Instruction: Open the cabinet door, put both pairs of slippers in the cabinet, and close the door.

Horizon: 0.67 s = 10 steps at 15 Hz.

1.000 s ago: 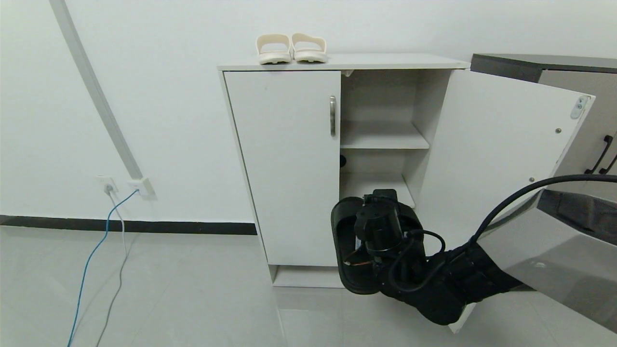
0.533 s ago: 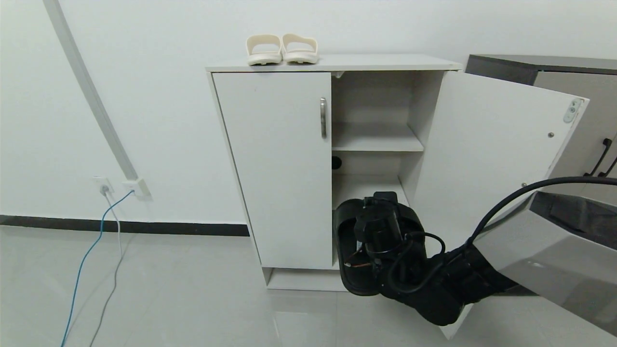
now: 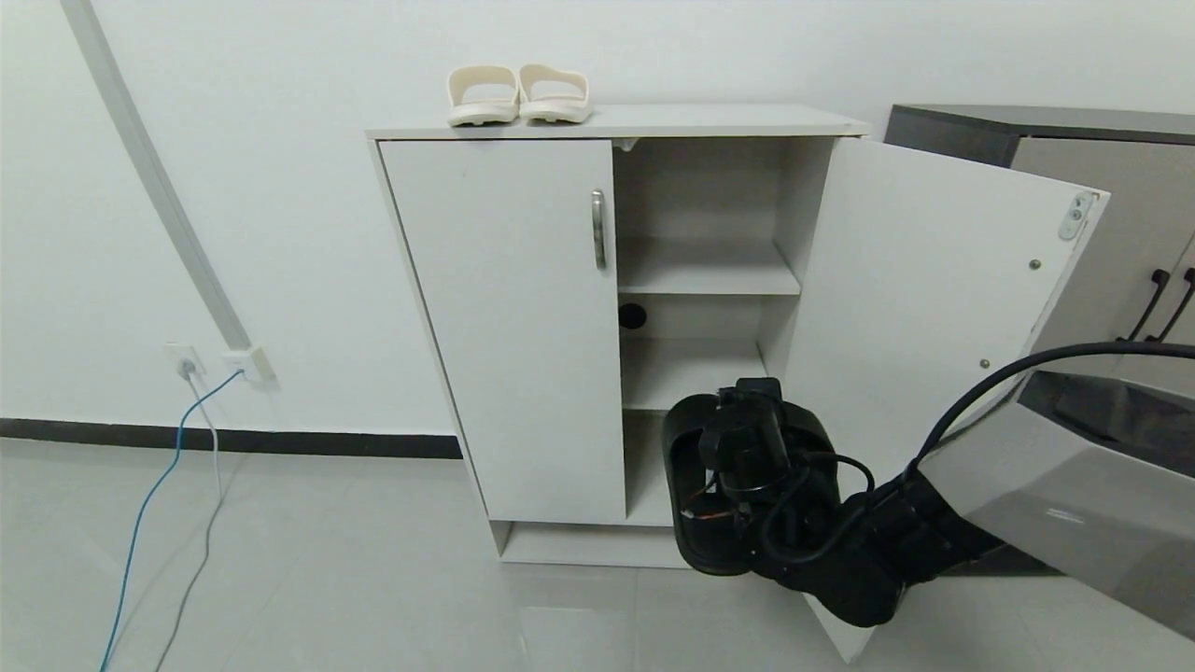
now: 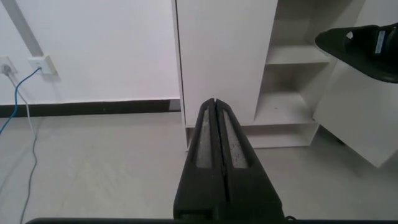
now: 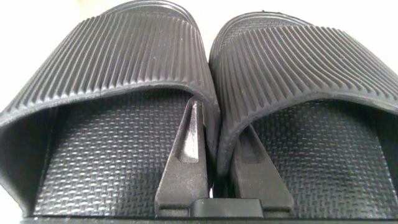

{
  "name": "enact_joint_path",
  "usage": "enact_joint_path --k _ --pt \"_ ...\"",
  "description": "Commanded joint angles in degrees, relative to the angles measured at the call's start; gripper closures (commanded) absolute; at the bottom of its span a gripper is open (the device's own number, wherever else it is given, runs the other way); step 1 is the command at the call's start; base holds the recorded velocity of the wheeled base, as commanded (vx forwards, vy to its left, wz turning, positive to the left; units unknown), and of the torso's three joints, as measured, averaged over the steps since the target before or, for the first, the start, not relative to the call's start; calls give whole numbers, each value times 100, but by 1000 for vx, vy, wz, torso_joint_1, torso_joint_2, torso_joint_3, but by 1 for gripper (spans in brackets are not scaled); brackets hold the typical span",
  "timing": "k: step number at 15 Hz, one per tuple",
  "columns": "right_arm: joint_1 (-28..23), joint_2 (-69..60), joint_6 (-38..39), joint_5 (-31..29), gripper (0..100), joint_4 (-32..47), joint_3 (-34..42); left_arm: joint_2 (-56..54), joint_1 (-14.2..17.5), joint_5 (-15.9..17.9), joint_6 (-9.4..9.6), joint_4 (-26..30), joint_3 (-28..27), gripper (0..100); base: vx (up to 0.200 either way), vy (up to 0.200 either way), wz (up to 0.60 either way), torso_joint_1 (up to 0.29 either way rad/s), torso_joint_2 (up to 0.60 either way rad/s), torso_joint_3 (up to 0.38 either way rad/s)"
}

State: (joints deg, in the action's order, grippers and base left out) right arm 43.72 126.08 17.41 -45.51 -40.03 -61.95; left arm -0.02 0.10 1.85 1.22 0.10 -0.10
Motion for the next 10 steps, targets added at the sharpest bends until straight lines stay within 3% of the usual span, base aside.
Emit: enact_joint_path --k 1,10 --pt "-82 -4 -9 7 100 -4 17 11 8 -1 1 -1 1 100 0 0 0 0 0 0" --pt "-460 260 -124 95 100 4 17 11 -1 -1 -8 -1 1 100 0 0 0 0 0 0"
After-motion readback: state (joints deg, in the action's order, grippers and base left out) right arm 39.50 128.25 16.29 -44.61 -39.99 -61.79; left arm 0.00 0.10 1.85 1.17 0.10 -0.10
